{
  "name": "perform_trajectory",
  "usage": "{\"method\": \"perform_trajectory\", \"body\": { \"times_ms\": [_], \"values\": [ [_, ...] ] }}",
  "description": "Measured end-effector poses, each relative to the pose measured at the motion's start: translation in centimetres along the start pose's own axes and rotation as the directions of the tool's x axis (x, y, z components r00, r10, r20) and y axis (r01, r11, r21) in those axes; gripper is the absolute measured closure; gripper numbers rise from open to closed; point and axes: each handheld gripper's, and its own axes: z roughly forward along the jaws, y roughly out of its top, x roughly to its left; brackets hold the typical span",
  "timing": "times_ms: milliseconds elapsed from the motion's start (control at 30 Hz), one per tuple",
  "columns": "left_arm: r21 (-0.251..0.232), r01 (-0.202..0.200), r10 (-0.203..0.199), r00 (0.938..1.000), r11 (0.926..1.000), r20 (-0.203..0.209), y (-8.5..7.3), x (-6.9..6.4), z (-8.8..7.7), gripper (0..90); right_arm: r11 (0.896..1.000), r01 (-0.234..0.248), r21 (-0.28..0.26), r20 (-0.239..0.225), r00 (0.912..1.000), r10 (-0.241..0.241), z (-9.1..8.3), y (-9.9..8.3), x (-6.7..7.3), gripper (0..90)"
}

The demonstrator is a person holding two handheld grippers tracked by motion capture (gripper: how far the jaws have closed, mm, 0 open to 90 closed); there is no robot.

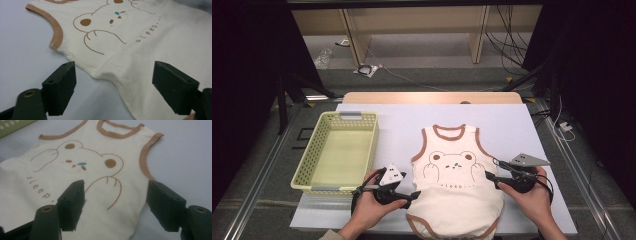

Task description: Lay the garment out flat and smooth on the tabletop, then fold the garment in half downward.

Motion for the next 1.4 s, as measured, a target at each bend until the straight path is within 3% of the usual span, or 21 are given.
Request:
{"method": "perform_trajectory", "body": {
  "times_ms": [67,167,267,500,1100,1400],
  "values": [
    [-0.026,0.008,-0.008,1.0,0.9996,0.004,-0.1,0.3,0.0,15.0,1.0,-0.013,-0.009,0.003,0.9999,0.013,0.4,0.2,-0.1,24.2],
    [-0.02,-0.013,0.012,0.9997,0.9997,-0.019,-0.2,0.2,0.0,12.9,1.0,-0.026,-0.014,-0.002,0.9997,0.026,0.8,0.2,-0.3,21.6],
    [-0.026,-0.028,0.027,0.9989,0.9993,-0.037,-0.2,0.2,-0.1,11.9,0.998,-0.027,-0.05,0.005,0.9996,0.027,0.6,0.2,-0.2,22.4],
    [-0.051,-0.033,0.029,0.9969,0.9982,-0.074,-0.4,0.6,-0.4,8.8,0.996,-0.027,-0.079,0.007,0.9996,0.028,0.3,0.2,0.2,25.0],
    [-0.057,-0.036,0.03,0.9943,0.9977,-0.102,-0.2,0.3,-0.4,12.2,0.996,-0.04,-0.078,0.024,0.9988,0.042,-0.4,-0.6,0.0,26.7],
    [-0.059,-0.04,0.033,0.9936,0.9975,-0.108,-0.2,0.2,-0.5,11.9,0.994,-0.049,-0.102,0.031,0.9982,0.052,-0.9,-0.6,-0.2,27.2]
  ]
}}
